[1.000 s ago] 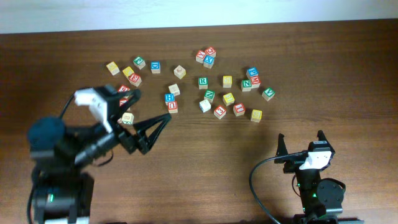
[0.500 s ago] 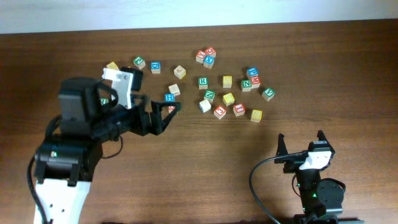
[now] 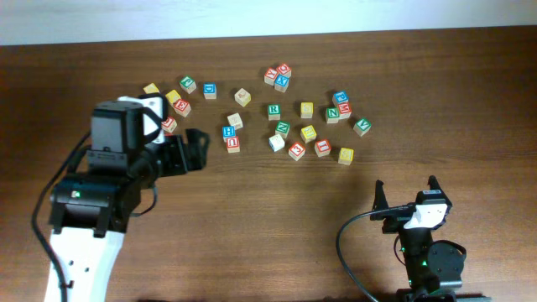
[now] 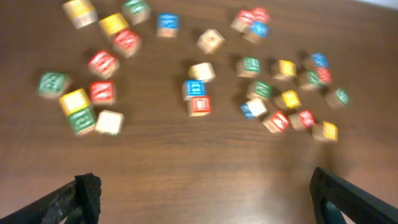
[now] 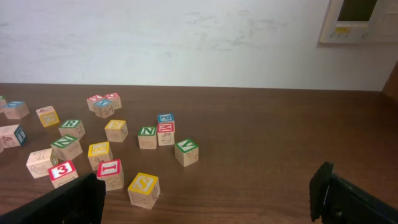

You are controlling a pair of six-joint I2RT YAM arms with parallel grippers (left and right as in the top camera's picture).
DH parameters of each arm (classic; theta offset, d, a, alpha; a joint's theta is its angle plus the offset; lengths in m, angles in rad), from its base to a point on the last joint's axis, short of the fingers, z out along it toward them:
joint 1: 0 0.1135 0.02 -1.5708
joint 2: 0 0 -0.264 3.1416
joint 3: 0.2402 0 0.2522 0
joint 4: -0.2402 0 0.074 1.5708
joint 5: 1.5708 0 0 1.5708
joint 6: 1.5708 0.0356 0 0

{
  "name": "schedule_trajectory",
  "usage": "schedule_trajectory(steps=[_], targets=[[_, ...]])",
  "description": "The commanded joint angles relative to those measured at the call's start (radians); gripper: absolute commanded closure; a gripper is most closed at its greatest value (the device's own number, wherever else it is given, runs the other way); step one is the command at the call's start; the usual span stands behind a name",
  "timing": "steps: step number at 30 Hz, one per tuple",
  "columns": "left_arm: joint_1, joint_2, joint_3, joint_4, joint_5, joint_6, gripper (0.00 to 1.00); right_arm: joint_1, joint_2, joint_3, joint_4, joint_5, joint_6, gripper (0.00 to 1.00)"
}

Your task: Spell out RSS

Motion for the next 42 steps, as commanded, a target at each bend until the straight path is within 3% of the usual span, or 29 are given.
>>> schedule_trajectory(steps=[1,12,24,27,42], targets=[[0.12,0.0,0.017,-0.026,-0.052,-0.085,0.01,0.005,-0.008,-0.008,-0.001,0.005,0.005,0.02],[0.368,0.01,0.011,-0.138,-0.055,-0.137,0.01,0.005,-0.008,-0.008,-0.001,0.005,0.005,0.02],[0.375,0.06,-0.068,-0.145,-0.067,-0.158,0.01,0.005,-0.008,-0.008,-0.001,0.005,0.005,0.02],[0.383,0.06,-0.068,-0.151,-0.096,-0.242,0.01,0.005,-0.008,-0.008,-0.001,0.005,0.005,0.02],[0.46,0.063,-0.068,-0.158,-0.098,-0.247,0.01,0.005,-0.008,-0.008,-0.001,0.005,0.005,0.02]])
